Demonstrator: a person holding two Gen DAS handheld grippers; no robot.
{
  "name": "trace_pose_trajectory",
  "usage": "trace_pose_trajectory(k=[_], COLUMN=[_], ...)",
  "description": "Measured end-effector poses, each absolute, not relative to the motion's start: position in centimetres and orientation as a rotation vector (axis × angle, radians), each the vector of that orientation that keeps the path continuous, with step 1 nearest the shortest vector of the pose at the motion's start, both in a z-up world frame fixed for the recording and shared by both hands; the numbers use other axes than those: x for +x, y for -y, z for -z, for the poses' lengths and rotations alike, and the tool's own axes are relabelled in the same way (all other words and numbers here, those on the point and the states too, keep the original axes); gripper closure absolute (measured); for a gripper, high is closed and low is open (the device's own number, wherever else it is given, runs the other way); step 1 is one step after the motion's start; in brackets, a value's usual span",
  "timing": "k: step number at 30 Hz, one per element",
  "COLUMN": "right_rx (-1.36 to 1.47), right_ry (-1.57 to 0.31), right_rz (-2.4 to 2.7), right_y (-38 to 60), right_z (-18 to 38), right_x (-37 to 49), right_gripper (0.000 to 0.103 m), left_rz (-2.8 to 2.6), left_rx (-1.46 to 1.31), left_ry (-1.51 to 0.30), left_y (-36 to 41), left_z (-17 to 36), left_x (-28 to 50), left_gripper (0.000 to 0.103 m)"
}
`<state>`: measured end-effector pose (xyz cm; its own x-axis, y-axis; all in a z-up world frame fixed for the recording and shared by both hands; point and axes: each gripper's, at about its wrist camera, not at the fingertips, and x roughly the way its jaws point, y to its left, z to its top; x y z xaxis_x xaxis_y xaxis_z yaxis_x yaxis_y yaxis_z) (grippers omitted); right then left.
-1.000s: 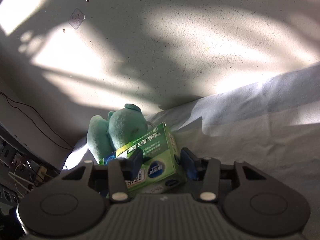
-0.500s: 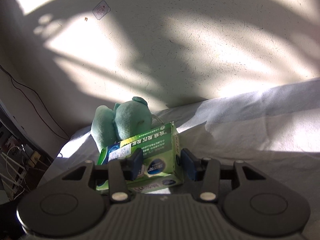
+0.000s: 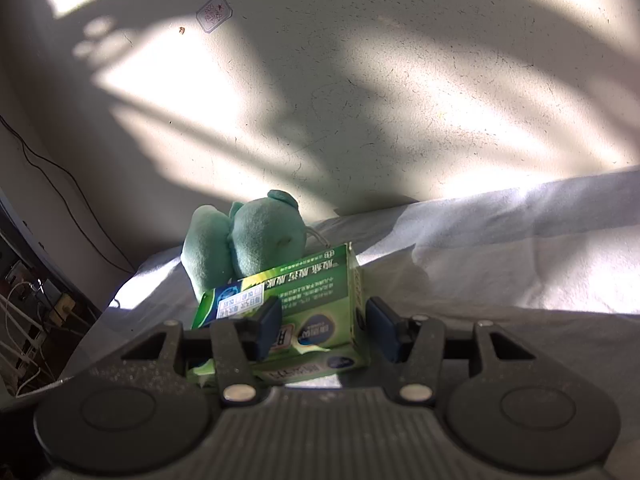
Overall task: Organize objects
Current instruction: 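Grasp the green medicine box with the right gripper, then lift the medicine box and carry it over the pink tin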
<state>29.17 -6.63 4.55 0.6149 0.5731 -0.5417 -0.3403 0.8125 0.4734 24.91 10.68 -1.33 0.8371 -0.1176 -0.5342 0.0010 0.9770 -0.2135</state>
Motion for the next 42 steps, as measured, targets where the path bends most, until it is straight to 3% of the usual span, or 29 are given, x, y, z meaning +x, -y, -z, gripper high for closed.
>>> trace_pose_trajectory(k=[23, 31, 42], right_rx=[0.341, 0.360, 0.280], right_ry=[-0.739, -0.739, -0.769], right_rz=[-0.537, -0.503, -0.584], right_y=[6.7, 8.9, 13.9], right_z=[-4.5, -4.6, -5.8], right_x=[28.9, 25.1, 13.1], right_gripper=[0.055, 0.055, 0.055], left_rz=[0.082, 0.156, 0.209], left_rx=[-0.190, -0.173, -0.126], left_ry=[-0.579, -0.637, -0.626], left_y=[-10.4, -9.4, -6.2], left_z=[1.2, 0.7, 0.5], left_x=[24.5, 22.6, 8.7], left_gripper=[0.052, 0.051, 0.052])
